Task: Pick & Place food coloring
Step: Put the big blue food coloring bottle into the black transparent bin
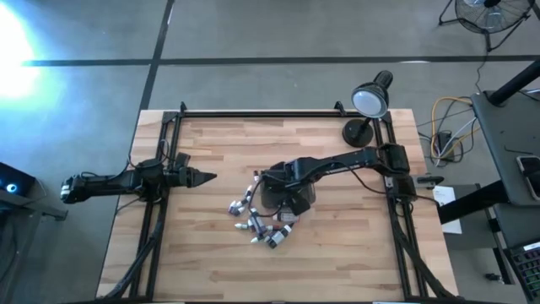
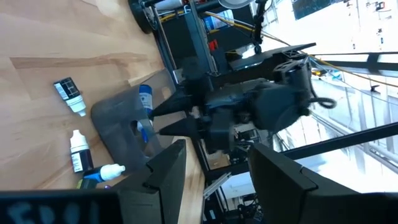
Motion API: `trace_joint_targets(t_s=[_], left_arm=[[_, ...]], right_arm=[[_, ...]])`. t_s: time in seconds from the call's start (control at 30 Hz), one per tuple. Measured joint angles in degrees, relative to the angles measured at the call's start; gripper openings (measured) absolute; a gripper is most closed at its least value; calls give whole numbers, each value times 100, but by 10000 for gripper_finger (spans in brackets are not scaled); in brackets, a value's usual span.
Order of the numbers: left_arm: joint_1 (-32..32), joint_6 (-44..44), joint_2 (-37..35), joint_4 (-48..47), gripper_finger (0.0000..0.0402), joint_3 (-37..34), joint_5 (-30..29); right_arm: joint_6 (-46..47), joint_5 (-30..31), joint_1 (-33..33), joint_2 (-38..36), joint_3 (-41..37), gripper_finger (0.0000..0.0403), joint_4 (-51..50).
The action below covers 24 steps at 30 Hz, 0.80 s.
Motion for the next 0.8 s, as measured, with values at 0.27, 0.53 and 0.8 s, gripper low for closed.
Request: trace_joint_targets(t_s=[0.27, 0.53, 0.8], left_arm=[[0, 99, 0, -2, 151, 0, -9], [0, 94, 9, 0, 151, 0, -92], [0, 78, 72, 0, 151, 0, -104]], right_arm=[[-370, -262, -35, 27, -167, 210, 73], [-605, -69, -108, 250, -408, 210, 309], [-722, 160, -175, 257, -484, 206, 292]])
